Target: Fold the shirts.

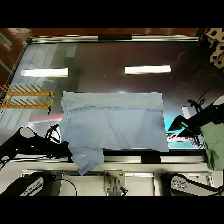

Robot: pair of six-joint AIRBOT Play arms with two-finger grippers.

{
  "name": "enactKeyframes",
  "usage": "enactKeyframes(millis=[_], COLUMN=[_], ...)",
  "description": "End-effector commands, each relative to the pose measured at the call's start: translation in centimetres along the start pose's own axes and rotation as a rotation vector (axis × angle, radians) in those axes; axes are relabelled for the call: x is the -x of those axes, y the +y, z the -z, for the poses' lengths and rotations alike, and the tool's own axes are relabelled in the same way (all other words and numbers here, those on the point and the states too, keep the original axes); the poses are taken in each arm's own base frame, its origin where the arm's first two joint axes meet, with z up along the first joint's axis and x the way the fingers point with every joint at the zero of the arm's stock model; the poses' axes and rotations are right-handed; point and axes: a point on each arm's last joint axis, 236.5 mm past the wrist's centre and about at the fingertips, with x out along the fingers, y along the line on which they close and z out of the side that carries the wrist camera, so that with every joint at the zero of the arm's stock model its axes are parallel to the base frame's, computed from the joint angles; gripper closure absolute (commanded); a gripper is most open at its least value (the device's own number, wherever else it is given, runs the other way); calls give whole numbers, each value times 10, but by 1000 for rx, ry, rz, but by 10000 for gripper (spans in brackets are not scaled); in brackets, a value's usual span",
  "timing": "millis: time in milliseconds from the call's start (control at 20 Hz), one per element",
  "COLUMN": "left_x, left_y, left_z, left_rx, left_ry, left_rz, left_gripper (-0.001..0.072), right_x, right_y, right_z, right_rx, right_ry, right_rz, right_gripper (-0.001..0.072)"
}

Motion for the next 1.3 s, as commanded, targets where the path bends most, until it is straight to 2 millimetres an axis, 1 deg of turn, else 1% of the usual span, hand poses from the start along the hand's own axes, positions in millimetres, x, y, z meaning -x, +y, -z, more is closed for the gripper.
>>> enactKeyframes(millis=[0, 100, 250, 350, 400, 450, 550, 650, 750, 800, 850, 900, 950, 1000, 1050, 1150, 1250], left_x=[5, 6, 6, 6, 6, 6, 6, 7, 11, 15, 20, 26, 32, 40, 48, 67, 79], left_y=[-5, -6, -6, -6, -7, -6, -7, -7, -11, -14, -17, -21, -26, -31, -37, -50, -57], left_z=[1, 3, 4, 5, 6, 6, 7, 6, 1, -4, -9, -16, -22, -31, -40, -62, -81], left_rx=[-36, -41, -42, -56, -56, -57, -56, -58, -69, -80, -94, -118, -143, -174, -194, -229, -241], left_ry=[-16, -15, -8, -4, -1, 0, 2, 1, -15, -29, -47, -67, -87, -118, -153, -231, -271], left_rz=[5, 7, 8, 9, 10, 9, 10, 11, 11, 10, 9, 9, 8, 6, 4, -2, -4], left_gripper=[680, 681, 680, 681, 681, 680, 680, 680, 681, 681, 681, 680, 681, 681, 681, 681, 682], right_x=[-40, -46, -52, -60, -64, -68, -74, -77, -80, -82, -85, -85, -82, -77, -68, -44, -28], right_y=[-4, -19, -26, -30, -31, -33, -33, -27, -30, -30, -30, -30, -27, -20, -10, 8, 24], right_z=[31, 38, 40, 41, 42, 42, 38, 27, 24, 25, 26, 26, 25, 21, 12, -9, -25], right_rx=[-11, -15, -31, -39, -43, -47, -63, -77, -103, -109, -114, -114, -90, -49, -8, 18, 48], right_ry=[96, 123, 120, 117, 115, 109, 83, 37, 34, 46, 60, 62, 53, 26, -23, -137, -183], right_rz=[-43, 11, 31, 40, 40, 43, 34, 7, 12, 6, -2, -2, -8, -28, -54, -84, -77], right_gripper=[59, 59, 59, 63, 124, 133, 134, 134, 134, 162, 321, 523, 652, 660, 661, 662, 663])
